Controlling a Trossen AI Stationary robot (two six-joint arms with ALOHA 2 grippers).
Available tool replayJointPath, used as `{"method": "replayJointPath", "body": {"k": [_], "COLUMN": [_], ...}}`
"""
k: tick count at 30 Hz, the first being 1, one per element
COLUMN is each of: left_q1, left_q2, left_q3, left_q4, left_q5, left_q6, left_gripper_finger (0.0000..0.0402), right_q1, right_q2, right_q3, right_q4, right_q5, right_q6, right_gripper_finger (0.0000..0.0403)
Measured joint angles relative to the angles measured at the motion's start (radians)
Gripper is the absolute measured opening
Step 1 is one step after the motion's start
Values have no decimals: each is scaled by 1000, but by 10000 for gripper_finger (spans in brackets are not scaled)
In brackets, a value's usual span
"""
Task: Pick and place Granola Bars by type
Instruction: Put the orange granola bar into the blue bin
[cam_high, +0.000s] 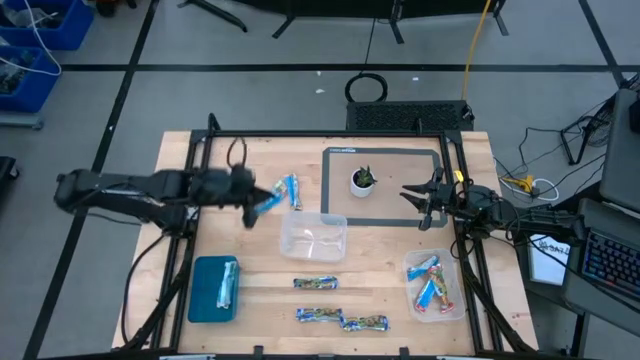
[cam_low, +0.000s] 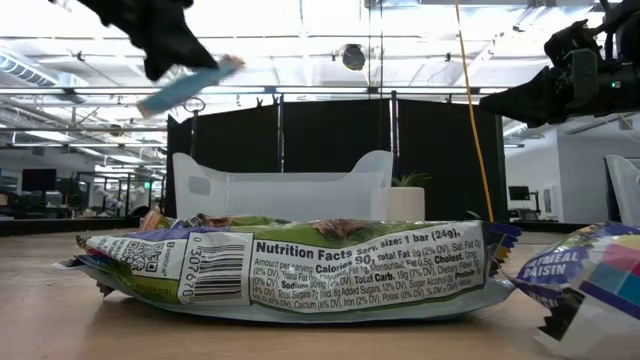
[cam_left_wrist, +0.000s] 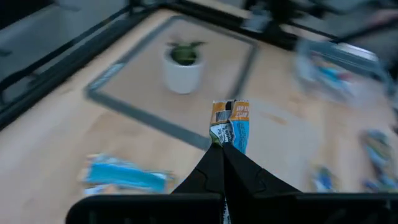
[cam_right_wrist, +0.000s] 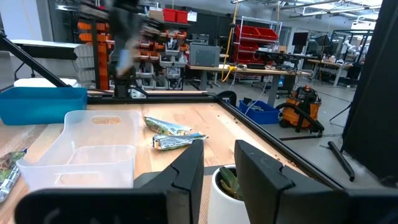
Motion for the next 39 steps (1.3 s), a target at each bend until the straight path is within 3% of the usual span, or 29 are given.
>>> {"method": "replayJointPath", "body": {"k": [10, 17, 26, 39], "left_q1": [-457, -669, -832, -915], "left_q2": [45, 101, 122, 132], "left_q3": [0, 0, 0, 0], "left_q4": [-56, -79, -215, -399], "left_q5": [-146, -219, -379, -411], "left_q6": [-158, -449, -767, -1206], "left_gripper_finger": [0, 0, 0, 0], "right_q1": [0, 0, 0, 0], "right_q2": [0, 0, 0, 0], "right_q3": [0, 0, 0, 0], "right_q4": [0, 0, 0, 0], "right_q5": [0, 0, 0, 0], "right_q6": [0, 0, 0, 0], "right_gripper_finger": [82, 82, 82, 82]}}
